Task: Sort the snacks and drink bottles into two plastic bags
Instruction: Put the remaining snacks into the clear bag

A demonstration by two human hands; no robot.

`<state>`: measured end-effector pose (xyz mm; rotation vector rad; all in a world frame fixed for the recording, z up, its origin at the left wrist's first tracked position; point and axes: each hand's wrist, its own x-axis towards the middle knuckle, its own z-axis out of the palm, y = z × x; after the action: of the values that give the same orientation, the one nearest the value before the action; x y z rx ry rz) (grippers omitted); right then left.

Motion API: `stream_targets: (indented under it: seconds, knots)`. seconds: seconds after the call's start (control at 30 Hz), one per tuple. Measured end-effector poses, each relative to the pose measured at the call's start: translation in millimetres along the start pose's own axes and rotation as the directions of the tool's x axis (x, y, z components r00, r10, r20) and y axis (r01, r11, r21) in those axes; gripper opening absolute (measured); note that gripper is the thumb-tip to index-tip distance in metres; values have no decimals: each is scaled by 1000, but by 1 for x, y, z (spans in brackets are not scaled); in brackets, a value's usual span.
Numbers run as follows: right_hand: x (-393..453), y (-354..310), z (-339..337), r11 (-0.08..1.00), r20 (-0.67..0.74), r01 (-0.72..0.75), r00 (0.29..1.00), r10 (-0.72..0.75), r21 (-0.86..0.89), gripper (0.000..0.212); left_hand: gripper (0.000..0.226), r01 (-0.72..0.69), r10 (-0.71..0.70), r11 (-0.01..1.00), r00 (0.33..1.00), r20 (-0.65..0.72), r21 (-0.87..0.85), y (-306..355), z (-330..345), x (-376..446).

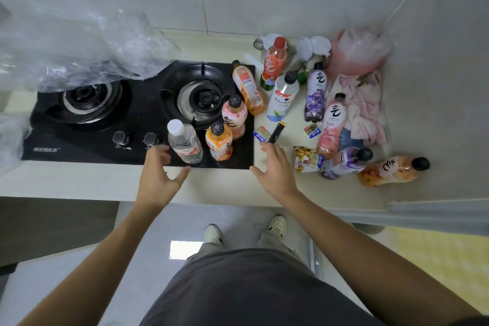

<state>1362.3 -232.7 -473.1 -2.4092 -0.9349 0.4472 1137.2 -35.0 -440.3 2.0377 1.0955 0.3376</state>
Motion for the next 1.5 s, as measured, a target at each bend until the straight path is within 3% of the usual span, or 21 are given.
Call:
stream_targets:
  seconds: [0.07, 0.17, 0.27, 0.47, 0.6, 0.77, 0.9, 1.1, 1.3, 1.5]
  knots:
    - [-3, 18, -5, 996, -12, -25, 1000, 24, -91, 63, 43, 27, -27, 997, 1000, -11, 76, 3, 17, -21]
    - [-7, 44, -14, 972, -5, -59, 998, 59, -229, 67, 24, -91, 68, 984, 987, 148, 155, 20, 53, -39]
    - [-9, 66, -19, 938, 19, -63, 997, 74, -340, 67, 29, -257, 199, 954, 928, 315, 155, 48, 92, -37]
    - [-5, 86, -27, 898, 60, -132, 983, 173, -419, 78, 58, -462, 316, 846, 837, 447, 266, 108, 174, 11]
    - [-2, 95, -22, 887, 120, -84, 981, 154, -454, 88, 70, -432, 204, 787, 855, 477, 439, 130, 211, 44]
    - [-3, 104, -18, 882, 161, 6, 984, 79, -471, 82, 77, -363, 28, 715, 869, 494, 597, 134, 237, 68]
    - [-3, 103, -18, 880, 156, 10, 985, 73, -475, 78, 67, -357, 38, 675, 890, 454, 645, 129, 244, 73]
    - [-3, 108, -11, 914, 145, 42, 989, 19, -403, 65, 34, -364, 89, 712, 895, 437, 600, 120, 242, 73]
    - [-7, 114, -16, 944, 104, 60, 994, -27, -323, 57, 39, -396, 149, 752, 881, 449, 527, 113, 239, 63]
    - [-20, 114, -21, 991, 20, 15, 1000, -12, -133, 63, 33, -317, 180, 876, 914, 365, 363, 106, 229, 50]
